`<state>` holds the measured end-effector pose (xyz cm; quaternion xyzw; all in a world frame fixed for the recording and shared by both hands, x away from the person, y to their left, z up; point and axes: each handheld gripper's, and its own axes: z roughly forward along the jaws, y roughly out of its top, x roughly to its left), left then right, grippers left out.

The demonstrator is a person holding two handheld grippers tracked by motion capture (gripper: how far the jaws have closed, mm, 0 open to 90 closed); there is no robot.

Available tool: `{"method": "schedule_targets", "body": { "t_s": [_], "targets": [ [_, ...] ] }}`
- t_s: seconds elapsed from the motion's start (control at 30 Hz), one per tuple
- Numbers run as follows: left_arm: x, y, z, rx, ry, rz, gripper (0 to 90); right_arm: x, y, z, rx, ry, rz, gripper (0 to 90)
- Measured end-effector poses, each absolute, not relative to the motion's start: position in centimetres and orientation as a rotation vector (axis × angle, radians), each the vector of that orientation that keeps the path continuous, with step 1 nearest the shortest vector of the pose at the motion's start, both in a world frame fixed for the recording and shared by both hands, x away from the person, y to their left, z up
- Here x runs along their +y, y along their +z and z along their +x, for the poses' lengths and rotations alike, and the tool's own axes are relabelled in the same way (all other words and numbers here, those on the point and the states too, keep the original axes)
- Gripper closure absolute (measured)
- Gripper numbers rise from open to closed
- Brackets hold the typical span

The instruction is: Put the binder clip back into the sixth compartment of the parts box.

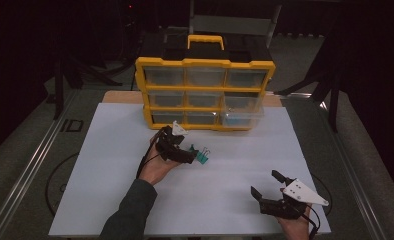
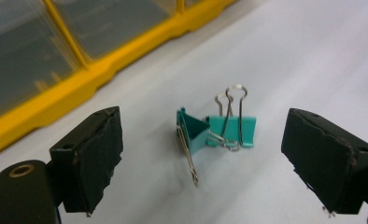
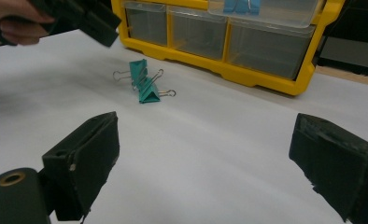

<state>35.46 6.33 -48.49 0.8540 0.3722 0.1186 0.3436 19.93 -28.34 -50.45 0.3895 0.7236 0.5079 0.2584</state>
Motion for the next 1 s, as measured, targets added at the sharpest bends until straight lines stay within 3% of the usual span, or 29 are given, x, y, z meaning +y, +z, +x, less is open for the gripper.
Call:
{"method": "schedule_targets", "body": {
  "t_s": [0.27, 0.57, 1.0],
  "targets": [
    [6.3, -50.8, 35.4, 1.004, 0.273, 2.251, 20.4, -28.4, -50.5, 19.9, 1.961, 1.376, 1.056, 8.5],
    [6.7, -52.6, 35.6, 1.058, 0.214, 2.281, 47.8, -28.4, -50.5, 19.9, 1.961, 1.375, 1.054, 8.5],
    [6.4, -53.4, 35.8, 1.066, 0.198, 2.307, 79.6, -28.3, -50.5, 19.9, 1.962, 1.369, 1.053, 8.5]
  ]
}}
